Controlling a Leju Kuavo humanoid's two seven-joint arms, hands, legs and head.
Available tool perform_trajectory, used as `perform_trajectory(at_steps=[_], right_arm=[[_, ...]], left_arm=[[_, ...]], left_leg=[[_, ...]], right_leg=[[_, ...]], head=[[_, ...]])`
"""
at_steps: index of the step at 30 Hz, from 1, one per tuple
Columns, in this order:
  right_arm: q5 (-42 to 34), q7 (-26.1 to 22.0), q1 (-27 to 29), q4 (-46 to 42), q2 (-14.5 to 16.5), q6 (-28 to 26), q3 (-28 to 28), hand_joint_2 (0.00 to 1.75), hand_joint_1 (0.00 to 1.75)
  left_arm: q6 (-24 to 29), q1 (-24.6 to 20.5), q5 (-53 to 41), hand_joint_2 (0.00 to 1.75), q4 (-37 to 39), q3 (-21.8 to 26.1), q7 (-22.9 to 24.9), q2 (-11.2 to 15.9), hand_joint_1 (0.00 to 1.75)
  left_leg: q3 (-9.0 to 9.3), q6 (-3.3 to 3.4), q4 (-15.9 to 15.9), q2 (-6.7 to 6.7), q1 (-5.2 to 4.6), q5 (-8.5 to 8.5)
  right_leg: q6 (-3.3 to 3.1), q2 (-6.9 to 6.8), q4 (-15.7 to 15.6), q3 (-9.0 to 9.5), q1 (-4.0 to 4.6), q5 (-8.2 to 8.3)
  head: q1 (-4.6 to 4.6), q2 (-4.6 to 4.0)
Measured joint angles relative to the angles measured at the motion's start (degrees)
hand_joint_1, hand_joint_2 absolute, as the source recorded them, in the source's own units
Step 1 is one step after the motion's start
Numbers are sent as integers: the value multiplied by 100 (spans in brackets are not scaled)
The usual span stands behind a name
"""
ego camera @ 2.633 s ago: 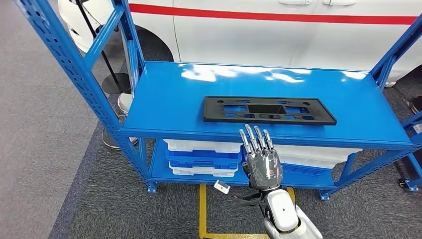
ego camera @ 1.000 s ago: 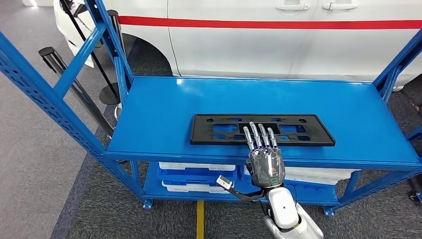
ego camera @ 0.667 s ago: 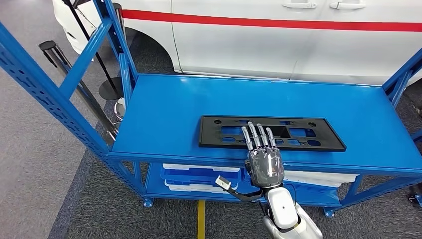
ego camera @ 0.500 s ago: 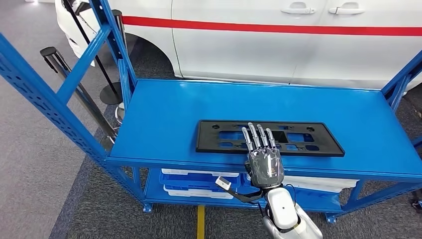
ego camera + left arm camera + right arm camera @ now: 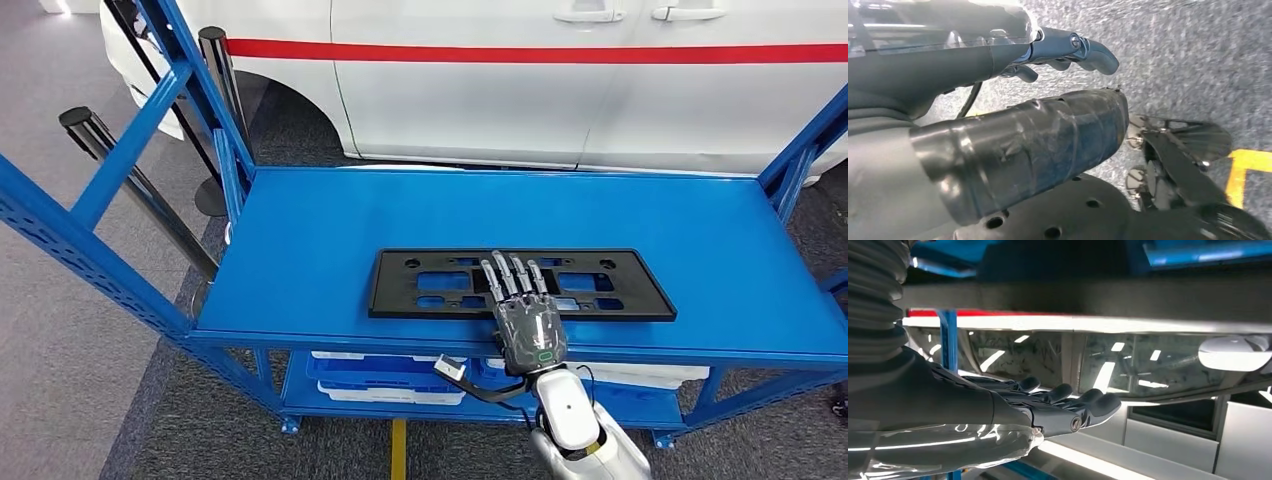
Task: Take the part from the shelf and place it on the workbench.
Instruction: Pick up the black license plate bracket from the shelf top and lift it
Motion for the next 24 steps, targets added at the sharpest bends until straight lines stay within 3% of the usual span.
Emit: perform_trajectory(at_steps=[2,4,6,9,10,11,12,14,16,18,21,22,24], right_arm=[[-7,-1,-53,27,-9,7,10,175,0],[-9,-5,-84,45,-18,8,31,175,0],[-9,-9,-104,54,-29,8,51,175,0],[-9,-9,-125,80,-57,9,61,175,0],[-11,-9,-125,96,-67,15,64,175,0],[-27,-13,-125,114,-74,34,69,175,0],[-61,-22,-130,132,-79,69,74,175,0],[-189,-63,-166,170,-86,172,83,175,0],[-399,-149,-245,221,-93,300,91,175,0],[-685,-271,-362,283,-97,464,103,175,0],[-1079,-454,-575,386,-106,717,117,175,0],[-1162,-497,-649,433,-114,787,121,175,0],[-1323,-587,-803,561,-130,936,135,175,0]], left_arm=[[0,-10,0,0,0,15,-4,5,0],[0,-18,0,0,0,18,-7,5,0],[0,-13,0,0,0,19,-7,5,0],[1,-14,0,0,0,21,-8,7,0],[0,-15,0,0,0,21,-8,7,0],[-2,-15,0,0,0,21,-8,7,0],[-5,-14,0,0,0,22,-8,7,0],[-11,-11,0,0,0,26,-9,6,0],[-20,-12,0,0,0,38,-19,6,0],[-30,-17,-2,0,0,52,-38,6,0],[-46,-31,-6,0,0,77,-74,9,0],[-49,-32,-7,0,0,90,-82,10,0],[-66,-19,-15,0,0,121,-92,11,0]], left_leg=[[148,44,-349,-3,-26,72],[162,82,-397,-5,-26,66],[206,139,-465,1,0,88],[240,208,-506,12,12,87],[241,216,-503,11,12,80],[247,218,-498,8,12,70],[258,215,-489,4,14,56],[291,185,-465,-4,20,11],[293,124,-431,-7,4,-30],[280,57,-424,-4,-9,-37],[262,-34,-333,4,7,-119],[192,-53,-161,6,10,-227],[-126,-74,517,8,14,-559]], right_leg=[[52,3,9,-4,13,-19],[110,-3,2,-10,14,-27],[167,-8,142,-59,9,-137],[231,-7,1058,-514,-21,-574],[249,-7,1360,-685,-35,-659],[265,-8,1502,-783,-51,-639],[277,-8,1430,-778,-70,-509],[284,-10,794,-524,-104,-85],[266,-7,225,-276,-92,126],[229,6,86,-218,-57,105],[126,7,21,-173,-73,116],[86,-3,-2,-153,-84,122],[38,-17,-13,-137,-75,117]], head=[[1,0],[-2,0],[0,0],[4,0],[4,0],[4,0],[5,0],[5,0],[4,0],[0,0],[-3,0],[-3,0],[-5,0]])
